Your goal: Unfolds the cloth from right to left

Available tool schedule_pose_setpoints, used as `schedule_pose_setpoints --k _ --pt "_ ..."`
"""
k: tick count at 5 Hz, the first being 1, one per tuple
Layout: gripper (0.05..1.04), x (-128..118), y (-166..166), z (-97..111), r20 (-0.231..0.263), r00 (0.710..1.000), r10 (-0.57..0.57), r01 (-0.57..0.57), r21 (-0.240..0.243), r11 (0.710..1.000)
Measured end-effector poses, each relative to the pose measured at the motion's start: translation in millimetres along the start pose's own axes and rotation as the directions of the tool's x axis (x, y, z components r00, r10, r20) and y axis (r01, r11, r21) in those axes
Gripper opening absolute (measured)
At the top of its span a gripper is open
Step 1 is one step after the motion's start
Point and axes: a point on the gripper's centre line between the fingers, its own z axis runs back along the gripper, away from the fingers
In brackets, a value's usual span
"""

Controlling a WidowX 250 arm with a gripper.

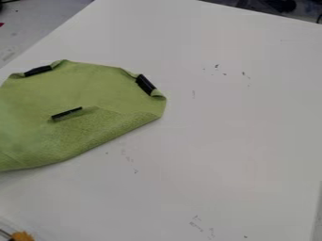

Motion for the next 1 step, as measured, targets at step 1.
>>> schedule_pose_setpoints --k 1 --pt "1.001 2.5 0.3 2.2 0.017 1.000 -0.019 0.020 -0.058 0.998"
